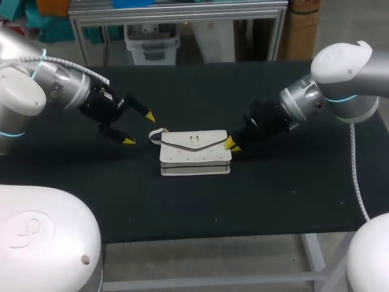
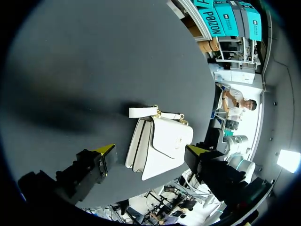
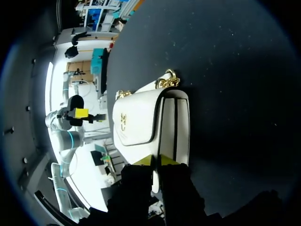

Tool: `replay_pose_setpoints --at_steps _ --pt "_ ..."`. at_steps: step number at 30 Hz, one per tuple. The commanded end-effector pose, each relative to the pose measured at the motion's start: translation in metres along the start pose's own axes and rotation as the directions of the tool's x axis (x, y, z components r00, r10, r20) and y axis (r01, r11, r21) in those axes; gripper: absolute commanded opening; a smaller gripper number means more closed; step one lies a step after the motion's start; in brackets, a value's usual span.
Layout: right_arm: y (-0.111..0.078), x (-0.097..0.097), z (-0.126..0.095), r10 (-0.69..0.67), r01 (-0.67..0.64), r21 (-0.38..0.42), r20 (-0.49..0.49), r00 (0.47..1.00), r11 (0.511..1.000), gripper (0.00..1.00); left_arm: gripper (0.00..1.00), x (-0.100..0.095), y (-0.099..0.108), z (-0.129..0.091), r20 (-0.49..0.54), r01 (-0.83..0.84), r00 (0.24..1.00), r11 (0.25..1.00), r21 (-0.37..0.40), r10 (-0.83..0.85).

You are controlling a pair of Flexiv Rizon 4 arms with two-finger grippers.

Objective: Pick up the bag, open it, inspect its contents, close it, and place it on the opposite side

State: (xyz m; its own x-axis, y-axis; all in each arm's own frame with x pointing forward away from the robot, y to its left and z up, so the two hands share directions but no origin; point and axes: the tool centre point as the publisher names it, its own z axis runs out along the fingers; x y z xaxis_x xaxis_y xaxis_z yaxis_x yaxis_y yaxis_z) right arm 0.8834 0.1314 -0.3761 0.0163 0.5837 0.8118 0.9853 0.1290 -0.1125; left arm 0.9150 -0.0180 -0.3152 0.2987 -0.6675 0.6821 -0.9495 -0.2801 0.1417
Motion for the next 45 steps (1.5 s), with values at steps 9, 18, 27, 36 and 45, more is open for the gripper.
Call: replay_pose_setpoints --at_steps 9,18,27,36,45 --pt "0.008 -0.008 0.009 0.032 -0.032 -0.001 -0.01 0.999 0.999 0.36 1.0 -0.004 -0.007 -0.003 0.015 0.011 1.0 1.0 -0.003 -0.011" --pt "0.013 -0.004 0.008 0.029 -0.03 -0.016 -0.026 0.999 0.999 0.0 1.0 -0.005 -0.011 -0.005 0.034 0.015 0.999 1.0 0.005 -0.015" --pt "0.021 -0.01 -0.002 0.026 -0.027 -0.047 -0.011 1.0 0.999 0.0 1.0 -0.007 -0.016 -0.01 0.119 -0.065 0.991 0.998 0.001 0.064" --pt "0.038 -0.029 -0.054 0.012 -0.009 -0.134 0.019 1.0 0.991 0.0 1.0 -0.02 -0.023 -0.024 0.262 -0.237 0.934 0.97 -0.059 0.244" --pt "0.048 -0.051 -0.099 -0.001 0.016 -0.169 0.094 0.996 0.986 0.0 1.0 -0.024 -0.028 -0.04 0.343 -0.341 0.859 0.924 -0.173 0.381"
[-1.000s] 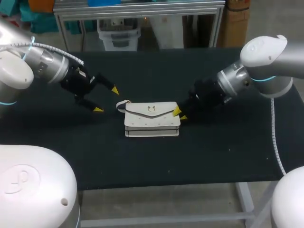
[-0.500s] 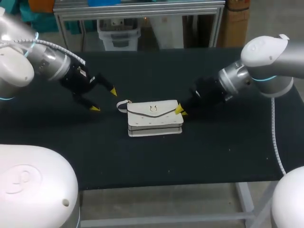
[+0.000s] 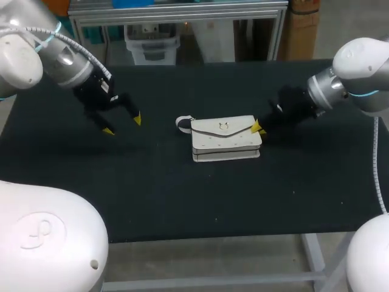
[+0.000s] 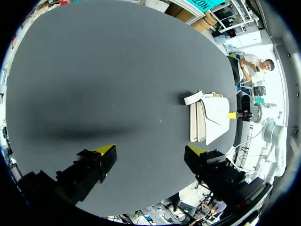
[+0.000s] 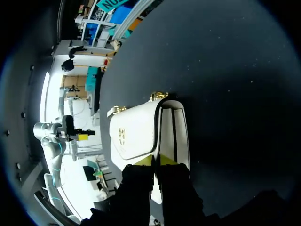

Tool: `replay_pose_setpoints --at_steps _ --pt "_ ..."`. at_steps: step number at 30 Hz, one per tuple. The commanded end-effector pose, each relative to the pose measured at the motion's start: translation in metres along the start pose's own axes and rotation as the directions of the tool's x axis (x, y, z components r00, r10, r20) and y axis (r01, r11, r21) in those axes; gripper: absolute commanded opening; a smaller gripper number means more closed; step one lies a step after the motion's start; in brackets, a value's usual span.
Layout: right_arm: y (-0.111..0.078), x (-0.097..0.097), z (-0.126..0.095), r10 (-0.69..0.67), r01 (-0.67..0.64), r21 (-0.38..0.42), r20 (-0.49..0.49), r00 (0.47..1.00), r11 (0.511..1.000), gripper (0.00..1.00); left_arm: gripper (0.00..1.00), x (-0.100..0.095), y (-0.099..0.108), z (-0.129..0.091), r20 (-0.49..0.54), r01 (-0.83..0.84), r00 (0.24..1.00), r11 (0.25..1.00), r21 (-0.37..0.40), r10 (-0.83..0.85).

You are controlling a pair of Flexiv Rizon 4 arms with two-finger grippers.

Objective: Pick up the bag, open it, inspect its contents, close it, and place it on the opposite side

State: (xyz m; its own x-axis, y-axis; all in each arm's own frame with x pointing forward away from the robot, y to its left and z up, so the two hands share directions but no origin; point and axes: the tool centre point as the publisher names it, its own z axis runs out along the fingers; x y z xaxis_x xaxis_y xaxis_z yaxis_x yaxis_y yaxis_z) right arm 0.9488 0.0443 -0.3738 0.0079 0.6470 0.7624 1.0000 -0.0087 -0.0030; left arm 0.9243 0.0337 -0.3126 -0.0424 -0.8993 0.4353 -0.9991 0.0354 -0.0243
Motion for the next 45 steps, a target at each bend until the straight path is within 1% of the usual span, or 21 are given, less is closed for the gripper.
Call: replay_pose_setpoints --at_steps 1,2,24,25,26,27,28,29,30,31,32,33,34,35,36,37,39,40,42,44,45 --pt "0.0 -0.008 -0.02 -0.011 0.011 0.007 0.013 1.0 1.0 0.0 1.0 0.002 -0.007 -0.005 0.05 -0.047 0.997 0.995 -0.088 0.051" --pt "0.003 -0.012 -0.022 -0.008 0.008 0.012 0.013 1.0 1.0 0.0 1.0 0.002 -0.007 -0.005 0.05 -0.047 0.997 0.995 -0.088 0.051" --pt "0.003 -0.012 -0.022 -0.008 0.008 0.012 0.013 1.0 1.0 0.0 1.0 0.002 -0.007 -0.005 0.05 -0.047 0.997 0.995 -0.088 0.051" --pt "0.003 -0.012 -0.022 -0.008 0.008 0.012 0.013 1.0 1.0 0.0 1.0 -0.001 -0.01 -0.008 0.053 -0.076 0.995 0.994 -0.075 0.081" --pt "0.009 -0.017 -0.026 -0.008 0.008 0.009 0.005 1.0 1.0 0.0 1.0 -0.003 -0.009 -0.011 0.058 -0.086 0.994 0.994 -0.064 0.09" --pt "0.015 -0.024 -0.032 -0.009 0.009 -0.014 -0.002 1.0 1.0 0.0 1.0 -0.006 -0.011 -0.014 0.08 -0.079 0.993 0.995 -0.057 0.084" --pt "0.022 -0.031 -0.038 -0.008 0.009 -0.046 0.021 1.0 0.999 0.0 1.0 -0.008 -0.01 -0.016 0.09 -0.095 0.991 0.994 -0.047 0.098" --pt "0.029 -0.038 -0.045 -0.006 0.007 -0.056 0.016 1.0 0.998 0.0 1.0 -0.01 -0.011 -0.018 0.104 -0.088 0.99 0.995 -0.037 0.091" --pt "0.035 -0.045 -0.052 -0.001 0.002 -0.075 0.009 1.0 0.997 0.0 1.0 -0.011 -0.012 -0.02 0.12 -0.078 0.989 0.996 -0.034 0.081" --pt "0.043 -0.053 -0.059 0.007 -0.004 -0.102 0.029 1.0 0.995 0.0 1.0 -0.013 -0.013 -0.021 0.125 -0.085 0.988 0.996 -0.037 0.089" --pt "0.049 -0.06 -0.066 0.009 -0.006 -0.106 0.029 1.0 0.994 0.0 1.0 -0.015 -0.013 -0.022 0.127 -0.086 0.988 0.996 -0.033 0.09" --pt "0.056 -0.066 -0.074 0.014 -0.013 -0.126 0.008 1.0 0.992 0.0 1.0 -0.016 -0.014 -0.022 0.147 -0.074 0.986 0.997 -0.032 0.078" --pt "0.062 -0.073 -0.082 0.016 -0.012 -0.143 0.023 1.0 0.99 0.0 1.0 -0.017 -0.015 -0.022 0.154 -0.079 0.985 0.996 -0.033 0.083" --pt "0.069 -0.079 -0.088 0.009 -0.005 -0.144 0.028 1.0 0.99 0.0 1.0 -0.019 -0.015 -0.023 0.151 -0.083 0.985 0.996 -0.033 0.087" --pt "0.074 -0.085 -0.094 0.017 -0.012 -0.167 0.024 1.0 0.986 0.0 1.0 -0.02 -0.015 -0.024 0.158 -0.08 0.984 0.996 -0.027 0.083" --pt "0.08 -0.091 -0.1 0.018 -0.009 -0.182 0.049 0.999 0.983 0.0 1.0 -0.021 -0.016 -0.025 0.161 -0.078 0.984 0.997 -0.025 0.081" --pt "0.091 -0.102 -0.112 0.012 -0.005 -0.193 0.039 0.999 0.981 0.0 1.0 -0.024 -0.018 -0.027 0.168 -0.081 0.982 0.996 -0.025 0.084" --pt "0.096 -0.107 -0.116 0.009 0.006 -0.204 0.071 0.997 0.979 0.0 1.0 -0.024 -0.019 -0.027 0.181 -0.079 0.98 0.997 -0.021 0.082" --pt "0.106 -0.115 -0.125 0.0 0.013 -0.195 0.066 0.998 0.981 0.0 1.0 -0.027 -0.021 -0.029 0.184 -0.086 0.979 0.996 -0.025 0.089" --pt "0.115 -0.123 -0.132 -0.012 0.03 -0.182 0.097 0.995 0.983 0.0 1.0 -0.03 -0.023 -0.032 0.197 -0.089 0.976 0.995 -0.033 0.094" --pt "0.118 -0.126 -0.136 -0.017 0.034 -0.184 0.094 0.995 0.982 0.0 1.0 -0.031 -0.024 -0.033 0.198 -0.089 0.976 0.996 -0.034 0.093"
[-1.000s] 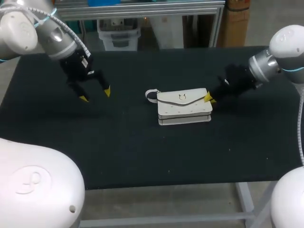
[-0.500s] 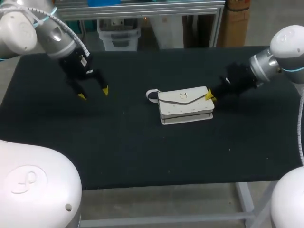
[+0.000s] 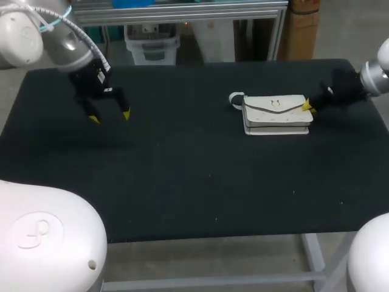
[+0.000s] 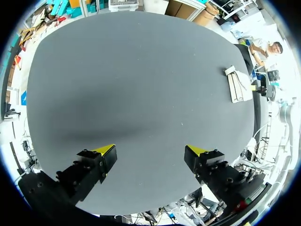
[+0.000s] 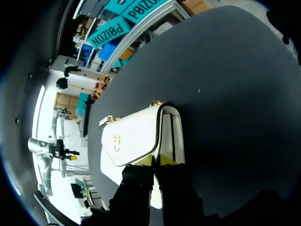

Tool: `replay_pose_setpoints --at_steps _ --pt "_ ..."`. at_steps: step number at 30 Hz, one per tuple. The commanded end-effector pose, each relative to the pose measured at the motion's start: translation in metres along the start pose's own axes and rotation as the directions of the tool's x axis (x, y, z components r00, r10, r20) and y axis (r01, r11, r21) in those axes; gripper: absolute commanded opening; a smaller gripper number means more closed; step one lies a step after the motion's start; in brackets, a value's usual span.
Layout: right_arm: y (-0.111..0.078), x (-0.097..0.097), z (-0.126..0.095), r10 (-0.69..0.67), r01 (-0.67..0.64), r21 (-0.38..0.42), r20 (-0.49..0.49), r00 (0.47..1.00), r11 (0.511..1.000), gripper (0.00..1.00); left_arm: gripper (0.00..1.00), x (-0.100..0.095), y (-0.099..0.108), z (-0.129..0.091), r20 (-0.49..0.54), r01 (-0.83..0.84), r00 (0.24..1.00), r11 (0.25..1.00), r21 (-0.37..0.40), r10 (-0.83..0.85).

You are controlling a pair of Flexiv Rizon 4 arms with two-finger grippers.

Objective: Pick up the bag, open it, inspect its contents, close it, and place it on the opposite side

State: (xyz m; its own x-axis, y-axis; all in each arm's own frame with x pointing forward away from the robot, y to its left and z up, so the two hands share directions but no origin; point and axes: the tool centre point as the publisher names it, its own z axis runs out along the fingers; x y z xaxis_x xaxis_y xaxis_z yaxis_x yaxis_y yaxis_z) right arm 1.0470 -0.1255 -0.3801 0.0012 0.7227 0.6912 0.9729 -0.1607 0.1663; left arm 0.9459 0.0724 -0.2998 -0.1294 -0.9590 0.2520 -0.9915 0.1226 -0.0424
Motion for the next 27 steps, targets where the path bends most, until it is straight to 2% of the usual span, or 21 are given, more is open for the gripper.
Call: replay_pose_setpoints --at_steps 1,8,14,27 --pt "0.024 -0.016 -0.009 -0.013 0.014 0.046 -0.016 1.0 0.999 0.0 1.0 -0.004 -0.004 -0.005 0.016 0.012 1.0 1.0 -0.017 -0.012" --pt "0.053 -0.04 -0.037 -0.014 0.013 0.024 0.02 1.0 1.0 0.0 1.0 -0.012 -0.005 -0.007 0.029 0.02 0.999 0.999 -0.031 -0.02" --pt "0.073 -0.068 -0.06 -0.006 0.006 0.009 0.047 0.999 1.0 0.0 1.0 -0.017 -0.005 -0.007 0.041 0.009 0.999 0.999 -0.04 -0.008" --pt "0.105 -0.113 -0.086 0.007 -0.008 0.009 0.106 0.994 1.0 0.0 1.0 -0.036 -0.008 -0.017 0.142 -0.044 0.989 0.999 -0.018 0.046"
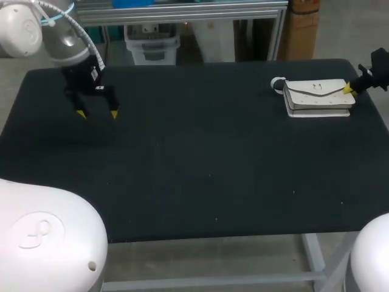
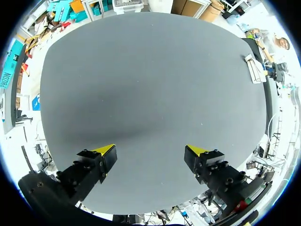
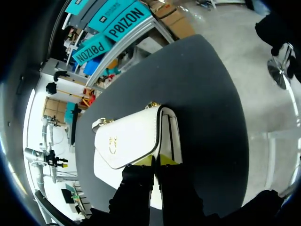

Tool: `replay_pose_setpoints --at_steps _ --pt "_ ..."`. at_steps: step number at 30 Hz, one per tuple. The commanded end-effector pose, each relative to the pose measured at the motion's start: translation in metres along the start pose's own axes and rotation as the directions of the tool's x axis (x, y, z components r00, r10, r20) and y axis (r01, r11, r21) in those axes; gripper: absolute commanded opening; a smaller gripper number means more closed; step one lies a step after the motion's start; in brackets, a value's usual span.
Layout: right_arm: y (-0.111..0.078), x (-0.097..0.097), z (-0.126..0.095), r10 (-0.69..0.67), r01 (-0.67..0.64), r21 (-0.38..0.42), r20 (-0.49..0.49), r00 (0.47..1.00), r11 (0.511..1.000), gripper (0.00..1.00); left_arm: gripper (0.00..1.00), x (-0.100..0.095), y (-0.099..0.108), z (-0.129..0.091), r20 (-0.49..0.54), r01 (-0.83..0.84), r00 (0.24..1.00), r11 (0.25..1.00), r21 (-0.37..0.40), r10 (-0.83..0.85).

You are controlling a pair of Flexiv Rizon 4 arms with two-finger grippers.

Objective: Pick up the bag, open it, inspect its contents, close it, and place it on the opposite side

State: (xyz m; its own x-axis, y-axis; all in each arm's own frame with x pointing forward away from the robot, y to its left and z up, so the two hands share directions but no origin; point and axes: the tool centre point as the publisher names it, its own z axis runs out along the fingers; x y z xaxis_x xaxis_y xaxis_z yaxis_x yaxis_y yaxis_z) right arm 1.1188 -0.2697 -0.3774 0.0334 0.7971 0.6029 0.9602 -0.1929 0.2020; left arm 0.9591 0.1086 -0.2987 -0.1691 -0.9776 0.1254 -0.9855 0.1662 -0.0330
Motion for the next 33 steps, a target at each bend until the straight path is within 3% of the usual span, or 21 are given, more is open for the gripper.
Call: replay_pose_setpoints --at_steps 1,8,16,33 --pt "0.012 -0.013 -0.002 0.006 -0.006 0.06 -0.011 1.0 0.998 0.0 1.0 -0.003 0.0 -0.008 0.022 0.012 1.0 1.0 0.003 -0.012" --pt "0.018 -0.022 -0.002 0.013 -0.013 0.063 -0.001 1.0 0.998 0.0 1.0 -0.022 -0.012 -0.019 -0.009 0.125 0.992 0.992 0.028 -0.125" --pt "0.022 -0.022 -0.001 0.005 -0.005 0.067 0.011 1.0 0.998 0.0 1.0 -0.038 -0.025 -0.026 -0.013 0.147 0.989 0.988 0.044 -0.147" --pt "0.035 -0.037 -0.011 0.047 -0.047 0.01 0.031 0.998 0.999 0.0 1.0 -0.041 -0.029 -0.025 -0.004 0.148 0.989 0.988 0.039 -0.148"
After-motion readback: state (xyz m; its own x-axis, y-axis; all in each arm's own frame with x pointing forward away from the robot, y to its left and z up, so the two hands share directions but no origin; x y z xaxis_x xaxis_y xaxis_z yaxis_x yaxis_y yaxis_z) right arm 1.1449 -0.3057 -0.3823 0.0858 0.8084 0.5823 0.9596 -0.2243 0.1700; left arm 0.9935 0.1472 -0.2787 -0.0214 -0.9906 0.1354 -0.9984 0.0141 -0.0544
